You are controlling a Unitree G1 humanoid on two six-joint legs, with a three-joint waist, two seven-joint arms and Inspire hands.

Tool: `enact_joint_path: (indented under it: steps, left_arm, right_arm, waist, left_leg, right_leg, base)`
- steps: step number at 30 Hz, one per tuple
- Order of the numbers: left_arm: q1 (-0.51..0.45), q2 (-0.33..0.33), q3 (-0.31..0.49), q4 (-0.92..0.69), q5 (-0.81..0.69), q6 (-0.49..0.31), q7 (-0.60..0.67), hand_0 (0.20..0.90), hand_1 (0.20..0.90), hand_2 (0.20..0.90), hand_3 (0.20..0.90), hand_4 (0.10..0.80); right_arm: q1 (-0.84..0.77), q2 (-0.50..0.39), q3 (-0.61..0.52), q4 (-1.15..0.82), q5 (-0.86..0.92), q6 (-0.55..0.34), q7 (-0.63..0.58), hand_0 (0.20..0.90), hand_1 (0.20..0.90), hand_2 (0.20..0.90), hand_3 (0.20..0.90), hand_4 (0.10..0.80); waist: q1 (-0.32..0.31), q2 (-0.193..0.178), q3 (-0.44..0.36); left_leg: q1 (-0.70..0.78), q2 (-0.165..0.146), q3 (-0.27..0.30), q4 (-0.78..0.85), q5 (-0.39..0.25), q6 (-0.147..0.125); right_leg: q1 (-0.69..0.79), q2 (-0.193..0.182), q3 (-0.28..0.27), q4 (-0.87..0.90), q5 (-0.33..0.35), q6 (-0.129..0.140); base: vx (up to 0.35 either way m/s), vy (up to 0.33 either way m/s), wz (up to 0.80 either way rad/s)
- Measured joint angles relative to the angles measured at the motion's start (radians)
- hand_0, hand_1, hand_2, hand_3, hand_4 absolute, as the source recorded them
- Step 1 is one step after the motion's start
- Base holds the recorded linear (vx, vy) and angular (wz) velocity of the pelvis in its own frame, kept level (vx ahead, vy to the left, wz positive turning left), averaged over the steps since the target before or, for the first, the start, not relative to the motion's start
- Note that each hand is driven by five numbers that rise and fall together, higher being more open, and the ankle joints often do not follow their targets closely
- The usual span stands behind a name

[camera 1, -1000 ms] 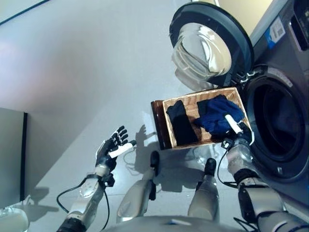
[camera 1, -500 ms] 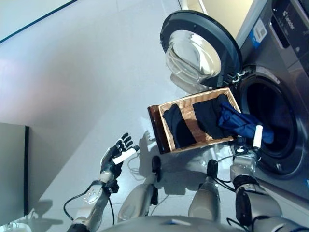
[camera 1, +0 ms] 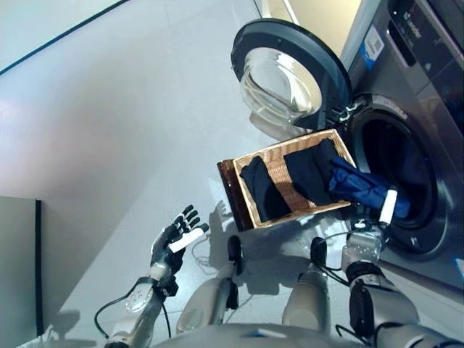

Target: Pick up the clothes and place them into the washing machine

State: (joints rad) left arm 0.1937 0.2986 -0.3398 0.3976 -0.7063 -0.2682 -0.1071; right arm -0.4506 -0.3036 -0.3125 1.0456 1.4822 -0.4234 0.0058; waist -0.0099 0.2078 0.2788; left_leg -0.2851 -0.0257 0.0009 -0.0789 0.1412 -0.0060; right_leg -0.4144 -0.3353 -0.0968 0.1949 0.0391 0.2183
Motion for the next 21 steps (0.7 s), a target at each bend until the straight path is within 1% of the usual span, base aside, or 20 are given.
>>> enact_joint_path:
  steps: [1, 3, 6, 8, 9, 11, 14, 19, 21]
  left_arm:
    - [-0.002, 0.0, -0.003, 0.001, 0.0, 0.0, 0.001, 0.9, 0.9, 0.9, 0.9, 0.8]
    - [-0.009, 0.002, -0.014, 0.003, 0.0, -0.001, 0.0, 0.9, 0.9, 0.9, 0.9, 0.8]
    - [-0.013, 0.007, -0.022, 0.001, 0.0, -0.001, 0.0, 0.9, 0.9, 0.9, 0.9, 0.8]
    - [-0.013, 0.011, -0.026, -0.005, 0.0, 0.0, -0.002, 0.9, 0.9, 0.9, 0.9, 0.8]
    - [-0.014, 0.012, -0.026, -0.009, 0.0, 0.0, -0.001, 0.9, 0.9, 0.9, 0.9, 0.8]
    - [-0.013, 0.012, -0.027, -0.01, 0.0, 0.0, -0.001, 0.9, 0.9, 0.9, 0.9, 0.8]
    - [-0.015, 0.013, -0.026, -0.018, 0.0, 0.0, 0.001, 0.9, 0.9, 0.9, 0.9, 0.8]
    - [-0.022, 0.017, -0.025, -0.046, 0.0, -0.001, 0.0, 0.9, 0.9, 0.9, 0.9, 0.8]
    - [-0.022, 0.019, -0.025, -0.051, 0.0, -0.001, 0.0, 0.9, 0.9, 0.9, 0.9, 0.8]
  right_arm:
    - [-0.01, -0.002, 0.0, 0.002, 0.0, -0.002, -0.008, 0.2, 0.2, 0.2, 0.2, 0.3]
    - [-0.057, -0.012, 0.0, 0.036, -0.009, -0.014, -0.033, 0.2, 0.2, 0.2, 0.2, 0.3]
    - [-0.117, -0.027, -0.001, 0.077, -0.022, -0.014, -0.056, 0.2, 0.2, 0.2, 0.2, 0.3]
    - [-0.137, -0.04, -0.003, 0.079, -0.022, -0.014, -0.068, 0.2, 0.2, 0.2, 0.2, 0.3]
    - [-0.15, -0.05, -0.005, 0.079, -0.022, -0.014, -0.074, 0.2, 0.2, 0.2, 0.2, 0.3]
    - [-0.157, -0.064, -0.004, 0.079, -0.022, -0.014, -0.075, 0.2, 0.2, 0.2, 0.2, 0.3]
    - [-0.18, -0.077, -0.003, 0.079, -0.022, -0.017, -0.077, 0.2, 0.2, 0.2, 0.2, 0.3]
    - [-0.204, -0.1, 0.002, 0.084, -0.042, -0.017, -0.103, 0.2, 0.2, 0.2, 0.2, 0.3]
    - [-0.233, -0.12, 0.007, 0.092, -0.044, -0.016, -0.12, 0.2, 0.2, 0.2, 0.2, 0.3]
  waist:
    - [0.0, 0.0, 0.0]
    - [0.0, -0.001, 0.004]
    - [0.014, -0.004, 0.01]
    - [0.022, -0.003, 0.016]
    - [0.023, -0.002, 0.029]
    - [0.024, -0.001, 0.045]
    - [0.028, -0.002, 0.052]
    - [0.032, -0.002, 0.055]
    - [0.036, 0.0, 0.054]
  left_leg:
    - [-0.004, -0.003, 0.0, 0.0, 0.001, 0.0]
    - [-0.022, -0.012, -0.002, 0.011, 0.002, 0.0]
    - [-0.066, -0.013, -0.004, 0.016, 0.005, -0.015]
    - [-0.096, -0.013, -0.003, 0.029, 0.0, -0.014]
    - [-0.106, -0.012, -0.001, 0.037, 0.001, -0.015]
    - [-0.111, -0.011, -0.003, 0.044, 0.004, -0.017]
    - [-0.129, -0.009, -0.001, 0.057, 0.006, -0.03]
    - [-0.13, -0.012, 0.0, 0.06, 0.004, -0.035]
    - [-0.139, -0.011, 0.001, 0.059, 0.007, -0.04]
  right_leg:
    - [-0.014, -0.002, 0.004, 0.016, -0.007, 0.001]
    - [-0.061, -0.017, 0.011, 0.093, -0.044, -0.002]
    - [-0.154, -0.025, 0.031, 0.197, -0.091, -0.019]
    - [-0.198, -0.031, 0.036, 0.237, -0.112, -0.031]
    - [-0.215, -0.033, 0.036, 0.264, -0.124, -0.032]
    - [-0.232, -0.035, 0.042, 0.297, -0.14, -0.036]
    - [-0.263, -0.035, 0.049, 0.331, -0.158, -0.042]
    - [-0.285, -0.036, 0.058, 0.371, -0.181, -0.046]
    - [-0.305, -0.038, 0.063, 0.388, -0.188, -0.052]
  base:
    - [-0.051, -0.036, 0.02]
    - [-0.025, -0.037, 0.11]
    - [-0.006, -0.039, 0.11]
    - [0.012, -0.011, 0.15]
    - [0.021, -0.011, 0.13]
    - [0.028, -0.012, 0.09]
    - [0.05, -0.001, 0.03]
    - [0.035, -0.003, 0.01]
    - [0.0, 0.0, 0.0]
